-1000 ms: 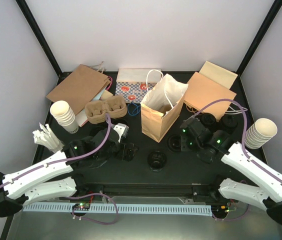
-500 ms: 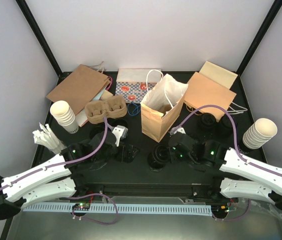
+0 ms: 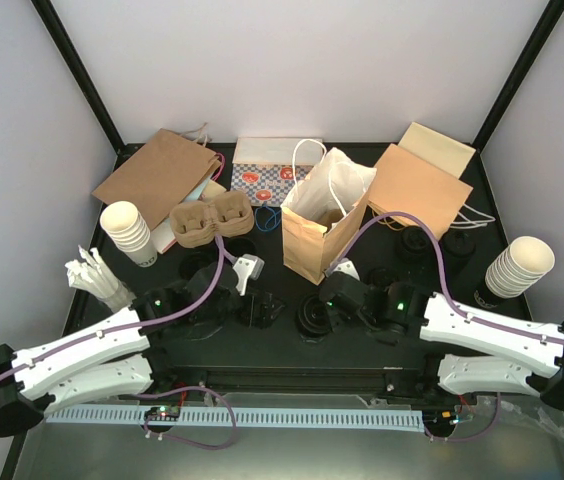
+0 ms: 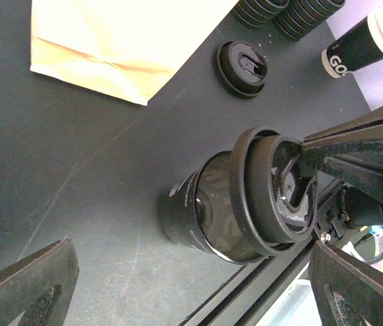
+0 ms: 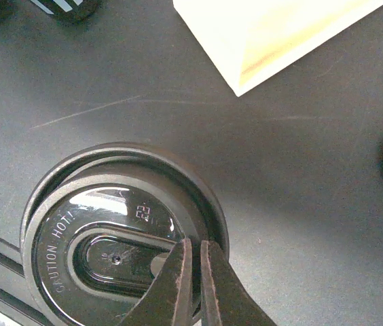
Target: Pack the takeout coffee
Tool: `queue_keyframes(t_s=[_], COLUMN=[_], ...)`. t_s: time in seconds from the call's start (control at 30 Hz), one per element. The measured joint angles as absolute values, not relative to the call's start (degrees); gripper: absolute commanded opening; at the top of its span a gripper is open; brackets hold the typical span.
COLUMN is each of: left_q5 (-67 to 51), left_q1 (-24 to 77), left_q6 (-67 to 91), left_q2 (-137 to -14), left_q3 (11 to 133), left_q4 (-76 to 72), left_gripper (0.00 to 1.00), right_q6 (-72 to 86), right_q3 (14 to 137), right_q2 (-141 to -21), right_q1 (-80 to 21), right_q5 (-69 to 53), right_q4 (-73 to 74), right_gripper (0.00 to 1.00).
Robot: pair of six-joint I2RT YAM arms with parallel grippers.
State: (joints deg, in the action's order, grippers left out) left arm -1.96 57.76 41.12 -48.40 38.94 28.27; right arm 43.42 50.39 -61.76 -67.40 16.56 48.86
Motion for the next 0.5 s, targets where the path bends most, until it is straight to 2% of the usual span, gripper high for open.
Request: queue_keyframes(t_s=[0.5], left_q5=[-6.02], left_q1=[57.74], left_q6=[42.11], left_q2=[-52.53], left_q3=[38.85], left_q4=[24.97], left_gripper=[0.90], right_q6=[42.68], right_q3=[49.34], right_q2=[-63.40], right_q1=[-68.18], right_q5=[16.10], right_q4=[47.86], right_gripper=[0.01])
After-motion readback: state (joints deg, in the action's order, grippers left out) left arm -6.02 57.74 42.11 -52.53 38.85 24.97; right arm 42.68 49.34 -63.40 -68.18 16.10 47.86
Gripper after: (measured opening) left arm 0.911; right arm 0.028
